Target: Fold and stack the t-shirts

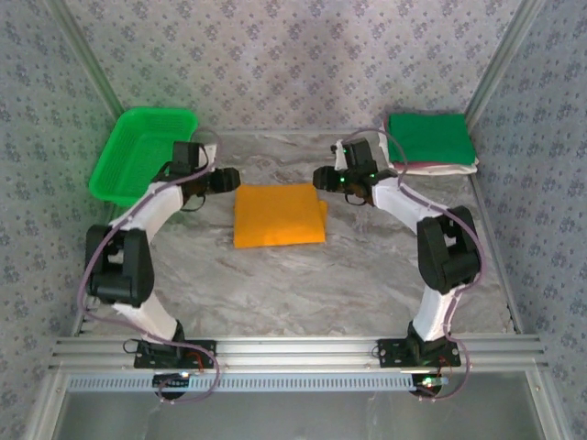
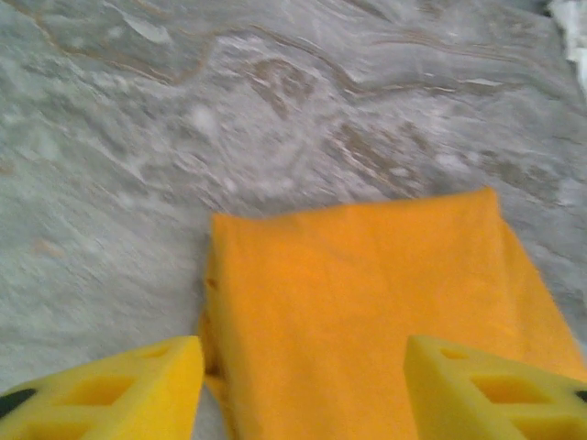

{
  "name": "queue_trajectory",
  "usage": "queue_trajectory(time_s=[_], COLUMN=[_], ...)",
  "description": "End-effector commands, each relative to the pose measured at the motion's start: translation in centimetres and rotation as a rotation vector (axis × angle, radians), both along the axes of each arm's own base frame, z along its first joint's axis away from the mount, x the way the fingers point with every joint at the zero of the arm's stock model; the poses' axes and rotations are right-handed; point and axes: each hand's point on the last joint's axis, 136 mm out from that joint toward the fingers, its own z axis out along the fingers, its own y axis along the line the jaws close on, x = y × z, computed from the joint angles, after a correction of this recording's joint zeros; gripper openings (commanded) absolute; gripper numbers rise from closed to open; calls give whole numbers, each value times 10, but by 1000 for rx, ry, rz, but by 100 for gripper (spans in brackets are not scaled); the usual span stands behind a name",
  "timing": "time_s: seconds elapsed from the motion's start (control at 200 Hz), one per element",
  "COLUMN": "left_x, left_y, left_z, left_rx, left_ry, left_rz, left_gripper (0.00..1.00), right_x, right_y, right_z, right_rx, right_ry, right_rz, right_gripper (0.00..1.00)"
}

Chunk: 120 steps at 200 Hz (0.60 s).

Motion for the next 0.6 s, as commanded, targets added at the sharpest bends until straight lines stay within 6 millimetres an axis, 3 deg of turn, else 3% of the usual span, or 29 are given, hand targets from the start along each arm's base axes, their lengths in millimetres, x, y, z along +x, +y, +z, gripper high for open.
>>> queue_trajectory(time_s=[0.0,0.02,0.035,0.17,0.265,0.35,0.445,0.52,0.595], left_x=[-20,-25,-28,-48,-58,-68,-72,-68,-59], left_y=[-35,-40,-42,-52,-47,-40,-36,-35,-36], left_z=[-5,-13,-19,-81,-118,-141,-139,-122,-99], left_rx=[-55,-57,-57,-66,-51,-22,-24,-18,-15], left_ry=[-8,8,20,126,184,225,234,204,153], left_rz=[-61,-71,-76,-83,-65,-46,-41,-45,-44], left_gripper=[52,51,51,49,48,47,47,47,48], right_x=[-40,-42,-50,-73,-81,-87,-89,-87,-83], right_y=[35,40,41,50,41,28,18,19,20], right_z=[-5,-5,-20,-75,-110,-129,-133,-115,-88], right_rx=[115,129,122,104,76,38,33,51,61], right_ry=[80,81,110,214,266,289,299,274,237], right_rz=[131,137,138,131,100,71,52,61,63], right_gripper=[35,34,33,29,27,24,24,24,31])
